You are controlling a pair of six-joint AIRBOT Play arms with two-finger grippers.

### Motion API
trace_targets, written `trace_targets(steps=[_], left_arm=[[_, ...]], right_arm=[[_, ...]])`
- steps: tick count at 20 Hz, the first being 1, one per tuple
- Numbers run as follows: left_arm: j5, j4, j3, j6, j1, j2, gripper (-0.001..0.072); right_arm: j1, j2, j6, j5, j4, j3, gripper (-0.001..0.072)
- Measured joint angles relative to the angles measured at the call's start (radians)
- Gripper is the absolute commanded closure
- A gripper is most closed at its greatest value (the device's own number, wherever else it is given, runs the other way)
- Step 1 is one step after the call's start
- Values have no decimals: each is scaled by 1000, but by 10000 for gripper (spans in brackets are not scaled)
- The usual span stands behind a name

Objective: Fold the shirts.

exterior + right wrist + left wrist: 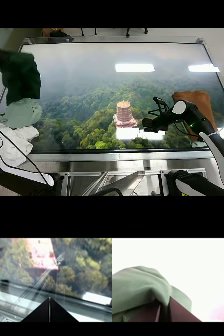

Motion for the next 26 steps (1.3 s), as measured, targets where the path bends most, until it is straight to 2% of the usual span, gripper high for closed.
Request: trace_targets(steps=[2,5,10,11,12,14,15,16,17,22,26], left_arm=[[-108,-87,-36,3,-64,88,692],[-208,-131,-191,7,-204,225,692],[-177,-33,-545,7,-459,381,684],[-154,-10,-608,8,-500,396,432],[-134,6,-657,10,-532,406,10],[-104,25,-730,8,-574,419,8],[-94,34,-752,2,-583,422,9],[-96,42,-764,-8,-582,425,9],[-108,43,-768,-16,-572,427,10],[-282,60,-869,-38,-443,477,10],[-236,60,-1165,-40,-402,616,10]], right_arm=[[0,0,0,1,2,0,690],[0,0,0,21,9,0,690],[0,0,-5,64,18,0,689],[0,1,-13,67,20,0,688],[0,1,-23,71,26,0,684],[0,1,-38,74,43,2,654],[0,1,-42,75,53,6,444],[0,1,-49,75,59,13,195],[-1,1,-53,77,63,23,115],[-55,1,-55,45,77,110,116],[-164,-40,-50,-14,85,136,116]])
